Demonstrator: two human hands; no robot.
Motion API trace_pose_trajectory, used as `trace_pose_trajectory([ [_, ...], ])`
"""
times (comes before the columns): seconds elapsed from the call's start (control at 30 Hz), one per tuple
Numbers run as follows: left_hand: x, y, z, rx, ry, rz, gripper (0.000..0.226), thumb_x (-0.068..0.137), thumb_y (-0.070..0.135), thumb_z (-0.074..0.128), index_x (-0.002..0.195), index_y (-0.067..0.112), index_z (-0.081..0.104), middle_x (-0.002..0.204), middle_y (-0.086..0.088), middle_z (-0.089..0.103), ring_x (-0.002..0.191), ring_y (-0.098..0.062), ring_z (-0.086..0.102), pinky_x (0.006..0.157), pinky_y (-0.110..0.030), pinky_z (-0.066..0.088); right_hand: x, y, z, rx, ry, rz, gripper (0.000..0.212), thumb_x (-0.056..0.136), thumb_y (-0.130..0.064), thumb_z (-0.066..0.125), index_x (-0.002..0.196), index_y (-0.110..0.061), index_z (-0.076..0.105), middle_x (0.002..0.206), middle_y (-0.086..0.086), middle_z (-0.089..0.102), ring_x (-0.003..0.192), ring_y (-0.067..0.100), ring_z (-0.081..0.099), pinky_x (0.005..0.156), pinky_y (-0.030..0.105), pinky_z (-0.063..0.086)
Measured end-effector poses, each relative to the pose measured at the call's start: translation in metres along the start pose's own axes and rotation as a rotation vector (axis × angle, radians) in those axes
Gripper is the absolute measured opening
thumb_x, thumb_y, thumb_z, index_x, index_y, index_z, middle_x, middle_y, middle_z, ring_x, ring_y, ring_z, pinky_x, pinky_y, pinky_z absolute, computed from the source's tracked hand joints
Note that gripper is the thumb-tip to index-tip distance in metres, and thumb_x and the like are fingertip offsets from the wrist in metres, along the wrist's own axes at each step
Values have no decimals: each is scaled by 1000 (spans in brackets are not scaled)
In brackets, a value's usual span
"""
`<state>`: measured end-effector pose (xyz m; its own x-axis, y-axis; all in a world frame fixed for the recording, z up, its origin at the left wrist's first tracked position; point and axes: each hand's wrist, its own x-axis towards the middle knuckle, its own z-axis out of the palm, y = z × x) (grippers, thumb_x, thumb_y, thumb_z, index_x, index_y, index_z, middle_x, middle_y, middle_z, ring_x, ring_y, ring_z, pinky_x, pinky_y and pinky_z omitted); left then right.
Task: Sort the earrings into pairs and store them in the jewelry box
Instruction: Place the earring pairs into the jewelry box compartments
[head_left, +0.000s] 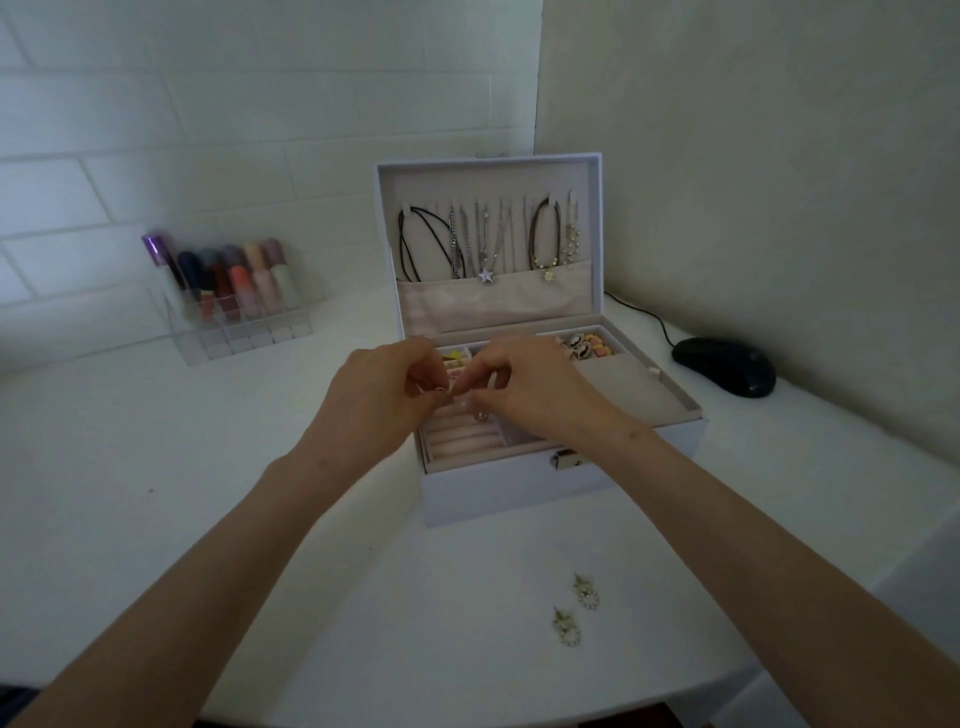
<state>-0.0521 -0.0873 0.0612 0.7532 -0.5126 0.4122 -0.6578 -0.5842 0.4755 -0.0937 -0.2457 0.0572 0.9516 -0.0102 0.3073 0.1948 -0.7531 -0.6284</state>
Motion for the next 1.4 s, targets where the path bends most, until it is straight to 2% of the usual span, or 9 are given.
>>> trace_pose_trajectory([
  [0.07,0,-1,-1,-10,14,-17,9,76,14,72,80,15,64,72,8,62,68,-8,57,67,-23,44,3,-3,1,-26,-28,-17,7,73,-21,76,80,-20,74,61,-17,55,55,-6,49,62,18,39],
  [0.2,1,-3,-3,-15,17,-49,10,76,14,72,81,15,64,76,5,65,72,-13,59,72,-29,48,8,-4,4,-27,-47,-18,7,72,-22,76,79,-21,74,71,-5,65,58,-1,50,69,31,48],
  [0.33,-2,-3,-3,-20,-14,-44,8,75,16,73,80,17,67,79,5,68,73,-14,60,75,-34,50,11,-5,5,-77,-72,-18,7,73,-22,75,80,-21,73,76,-8,63,61,-2,48,72,32,48],
  [0.5,-6,-1,-2,-20,-43,-29,9,75,16,72,81,20,68,80,8,68,73,-14,60,78,-37,50,13,-5,6,-100,-72,-33,10,73,-22,73,71,-26,65,63,-16,53,59,-1,47,65,28,43],
  [0.63,-7,2,-3,58,-32,-16,9,75,15,72,79,21,68,79,8,67,77,-16,61,77,-34,48,14,-8,10,-178,-47,-51,20,69,-14,71,61,-25,56,64,-12,54,68,10,52,69,35,49],
  [0.83,-6,2,-3,116,-68,-72,9,74,19,73,79,24,68,82,6,67,84,-16,60,72,-28,42,8,-8,5,-317,-51,-133,3,73,-18,70,75,-16,69,81,2,63,83,20,55,73,39,47],
  [1.0,-6,6,-2,149,-80,-80,9,74,24,73,79,21,66,79,6,62,83,-17,58,66,-26,35,6,-5,3,-432,-84,-216,11,79,-18,63,85,-16,72,88,6,61,90,25,53,69,32,38],
  [1.17,-6,8,-3,203,-103,-64,11,76,27,72,82,19,68,77,5,57,85,-20,58,65,-26,33,2,-3,0,-386,-22,-267,15,77,-13,64,83,-20,76,79,6,61,81,25,54,68,27,29],
  [1.4,-8,6,-4,221,-118,-37,9,79,30,68,83,23,70,88,0,66,87,-19,59,75,-30,43,0,-5,-1,-430,-59,-271,20,80,-13,60,87,-23,75,84,6,60,82,23,53,72,24,21],
])
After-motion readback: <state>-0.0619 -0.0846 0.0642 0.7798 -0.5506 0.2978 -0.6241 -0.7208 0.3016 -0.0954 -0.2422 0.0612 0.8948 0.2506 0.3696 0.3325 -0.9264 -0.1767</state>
